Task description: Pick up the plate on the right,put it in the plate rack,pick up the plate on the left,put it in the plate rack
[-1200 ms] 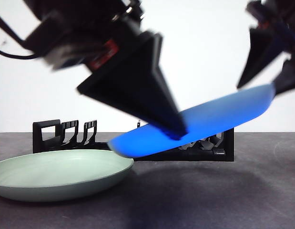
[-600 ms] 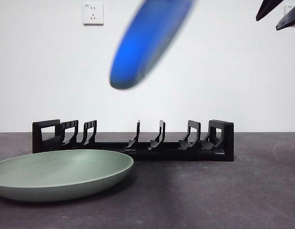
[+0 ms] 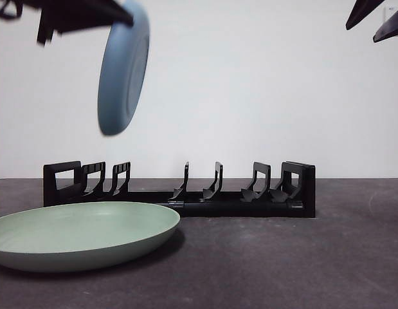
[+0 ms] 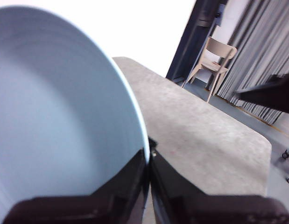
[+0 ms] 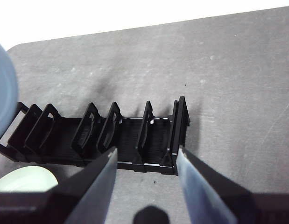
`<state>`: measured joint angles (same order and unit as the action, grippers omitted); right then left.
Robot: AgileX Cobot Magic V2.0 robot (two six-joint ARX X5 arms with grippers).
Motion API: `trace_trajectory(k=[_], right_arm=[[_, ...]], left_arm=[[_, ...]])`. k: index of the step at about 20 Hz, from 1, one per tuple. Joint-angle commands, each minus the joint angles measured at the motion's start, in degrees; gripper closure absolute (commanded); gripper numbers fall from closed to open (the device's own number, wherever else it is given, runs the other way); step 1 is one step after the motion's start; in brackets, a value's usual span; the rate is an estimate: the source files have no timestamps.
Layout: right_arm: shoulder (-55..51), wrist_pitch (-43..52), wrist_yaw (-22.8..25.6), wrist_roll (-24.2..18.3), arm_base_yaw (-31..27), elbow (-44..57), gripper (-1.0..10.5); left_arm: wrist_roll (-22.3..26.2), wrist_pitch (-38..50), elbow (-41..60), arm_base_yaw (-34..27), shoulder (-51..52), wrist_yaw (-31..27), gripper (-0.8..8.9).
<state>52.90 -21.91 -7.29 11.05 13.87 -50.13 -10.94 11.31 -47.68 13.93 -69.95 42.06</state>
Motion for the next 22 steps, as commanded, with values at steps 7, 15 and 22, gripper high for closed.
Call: trace_trajectory(k=[7,15,22], right_arm=[[0.0,0.2,0.1,0.7,0.1,0.0,7.3],[0.5,0.2,0.2,0.7,0.1,0.0,7.3],[1.3,0.0,-3.2,2.0,0.2,0.0,7.3]], left_arm=[[-4.2,10.6,-1.7,-7.7,-12.5,9.5,8.23],[-1.8,7.3,-3.5,-9.2,-19.5,10.4,8.23],[1.6,-0.6,-3.5,-9.2,-19.2,11.8,6.53]])
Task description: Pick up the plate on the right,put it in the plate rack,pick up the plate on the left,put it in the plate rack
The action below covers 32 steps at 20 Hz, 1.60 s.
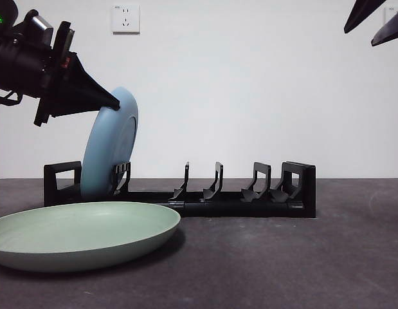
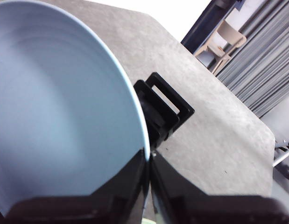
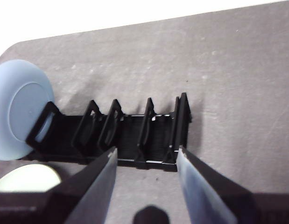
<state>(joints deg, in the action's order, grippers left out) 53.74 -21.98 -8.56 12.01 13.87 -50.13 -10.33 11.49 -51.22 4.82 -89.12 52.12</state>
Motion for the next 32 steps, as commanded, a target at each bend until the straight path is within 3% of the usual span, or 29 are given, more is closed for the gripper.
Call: trace_trajectory(k=[1,4,7,10,15,21,25,32], right_arm=[[0.9,0.0,-4.9,1.2,0.2,0.0,7.3],[3.7,-0.2,-15.2,1.7,0.5,0.0,7.3],[8.5,-0.4,-21.1,1.7,2.6,0.0,7.3],[14.6,0.2,-21.5,1.7,6.7,0.0,7.3],[26.7,5.7,-21.4,3.8,13.5,-0.7,7.3],[42.5,5.6,-21.1,3.8,18.8,-9.3,7.3],[50.9,5.6,-21.1,4.0,20.4,-13.1,7.3],[56.6,7.3,-21.1,5.6,22.0,-14.2,7.9]], left_arm=[[1.0,-1.3,0.1,0.0,0.4,3.0,5.61],[6.4,-6.0,0.1,0.5,4.2,3.6,5.48],[13.5,-13.3,0.1,2.2,11.5,-4.2,5.48],[19.2,-20.7,0.1,5.5,21.6,-18.1,5.48],[24.5,-29.0,0.0,14.6,36.4,-34.5,5.48],[25.9,-38.2,0.0,27.2,44.2,-51.4,5.48],[26.7,-41.6,0.0,32.1,44.3,-56.3,5.49],[26.6,-41.6,0.0,33.4,44.2,-57.1,5.58]])
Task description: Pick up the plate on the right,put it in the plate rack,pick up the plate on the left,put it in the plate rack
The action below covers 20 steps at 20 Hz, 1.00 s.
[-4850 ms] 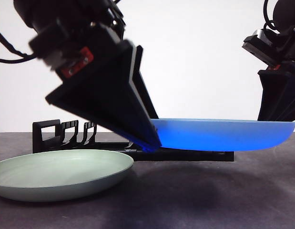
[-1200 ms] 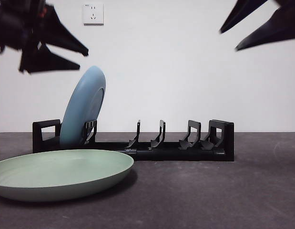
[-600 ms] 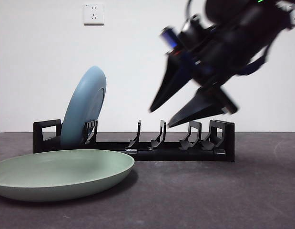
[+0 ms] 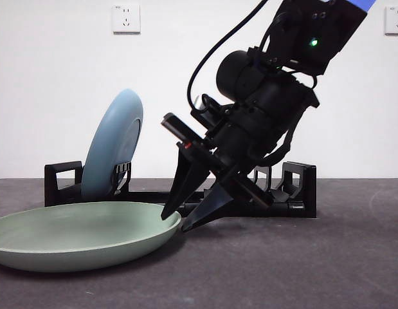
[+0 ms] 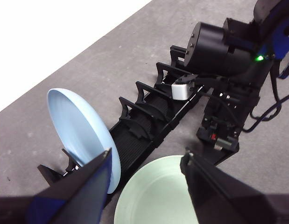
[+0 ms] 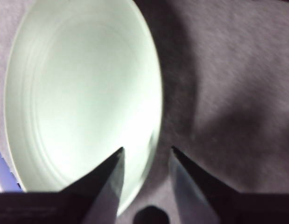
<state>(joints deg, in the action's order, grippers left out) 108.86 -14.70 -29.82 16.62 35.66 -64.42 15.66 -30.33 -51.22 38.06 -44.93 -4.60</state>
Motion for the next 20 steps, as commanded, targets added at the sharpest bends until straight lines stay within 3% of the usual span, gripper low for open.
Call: trace_trajectory(k=[1,4,11,16,20], right_arm=[[1.8,0.0,0.2,1.2,0.2,0.1,8.1],[1.8,0.0,0.2,1.6,0.5,0.1,9.6],[-4.4,-4.4,0.7,1.5,0.3,0.1,9.6],[-14.5,-13.8,10.9,-2.0,-1.9,0.1,9.6],[-21.0,-19.8,11.9,-3.7,-6.1,0.1,9.6]], left_arm=[[0.7,0.2,0.0,0.2,0.0,-1.0,5.58],[0.7,0.2,0.0,0.2,-0.3,-1.4,5.58],[1.0,-1.2,0.0,0.2,-3.2,-0.7,5.58],[2.1,-1.3,0.0,1.7,-5.2,9.7,5.58],[4.1,-1.2,0.0,9.9,-6.6,9.3,5.58]])
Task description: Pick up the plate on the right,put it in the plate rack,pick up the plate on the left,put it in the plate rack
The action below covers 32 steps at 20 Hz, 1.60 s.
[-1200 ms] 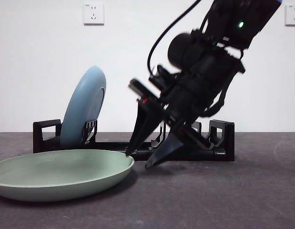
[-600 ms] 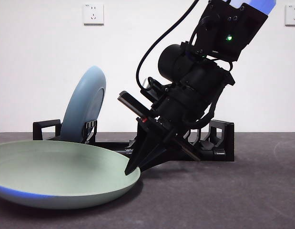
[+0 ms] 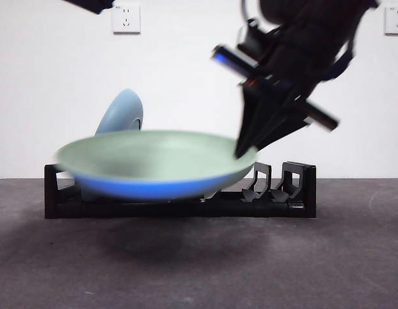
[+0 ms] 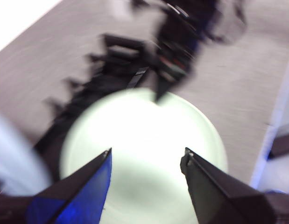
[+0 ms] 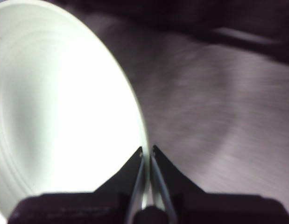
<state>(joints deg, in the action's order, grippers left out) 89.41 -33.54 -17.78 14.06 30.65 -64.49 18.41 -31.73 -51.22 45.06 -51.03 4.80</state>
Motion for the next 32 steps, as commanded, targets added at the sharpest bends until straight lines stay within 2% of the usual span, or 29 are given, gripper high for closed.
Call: trace_trajectory(k=[1,5,10,13,17,20,27,30,32], right_arm=[[-3.0,-2.3,-0.3,-1.1,-2.3,0.1,9.6],[-7.5,-7.7,-0.3,-3.0,-5.6,0.1,9.6],[-10.0,-13.3,-0.9,-5.4,-7.3,0.1,9.6],[-10.5,-14.4,-5.7,-6.1,-7.8,0.1,9.6],[-11.4,-15.0,-6.3,-6.5,-7.8,0.1,9.6],[-11.4,-15.0,-6.3,-6.7,-8.2,0.1,9.6],[-11.5,-15.0,-6.3,-7.6,-10.5,0.1,9.3],[-12.0,-14.7,-5.8,-7.7,-12.6,0.1,7.0],[-13.3,-13.2,-5.7,-7.6,-14.9,0.1,6.9]], left_arm=[[1.4,0.2,0.0,5.3,-1.2,-0.3,5.58],[1.4,2.2,0.0,14.1,-8.1,-2.4,5.58],[6.3,7.0,0.0,21.4,-20.5,-9.5,5.61],[8.3,7.9,0.0,23.0,-25.9,-15.6,5.62],[8.9,9.9,0.0,23.1,-29.8,-19.5,5.74],[8.9,10.7,0.0,23.6,-29.8,-19.7,8.28],[8.9,10.8,0.0,26.4,-29.8,-19.7,8.22],[8.0,11.2,0.0,28.8,-29.8,-19.2,8.22],[2.6,13.6,0.0,30.0,-29.8,-16.0,8.22]])
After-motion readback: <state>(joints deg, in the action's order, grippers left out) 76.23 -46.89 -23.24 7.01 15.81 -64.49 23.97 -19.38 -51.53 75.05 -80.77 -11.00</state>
